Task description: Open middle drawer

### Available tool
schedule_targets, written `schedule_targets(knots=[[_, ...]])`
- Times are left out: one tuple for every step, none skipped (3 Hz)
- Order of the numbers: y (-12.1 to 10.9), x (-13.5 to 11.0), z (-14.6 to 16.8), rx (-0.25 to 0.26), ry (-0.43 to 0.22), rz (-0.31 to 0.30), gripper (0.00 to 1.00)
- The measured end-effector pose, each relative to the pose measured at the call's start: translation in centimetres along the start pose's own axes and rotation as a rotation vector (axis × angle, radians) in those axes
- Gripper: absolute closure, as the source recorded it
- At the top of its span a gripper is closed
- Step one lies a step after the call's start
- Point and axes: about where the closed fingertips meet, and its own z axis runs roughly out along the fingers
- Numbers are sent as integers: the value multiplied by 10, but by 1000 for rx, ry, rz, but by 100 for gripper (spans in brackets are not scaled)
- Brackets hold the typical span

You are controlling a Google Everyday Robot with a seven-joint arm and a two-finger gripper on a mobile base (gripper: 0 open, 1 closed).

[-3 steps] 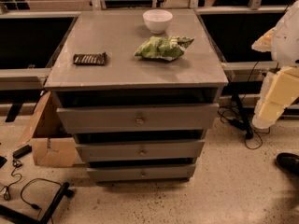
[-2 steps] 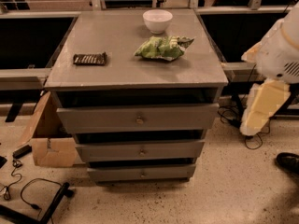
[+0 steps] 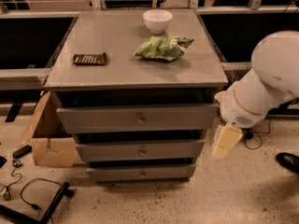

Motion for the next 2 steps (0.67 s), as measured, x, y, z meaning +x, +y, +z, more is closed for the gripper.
schedule_targets(knots=[[9,4,63,0,-35,5,0],[6,-3,114,16,-70,-1,0]])
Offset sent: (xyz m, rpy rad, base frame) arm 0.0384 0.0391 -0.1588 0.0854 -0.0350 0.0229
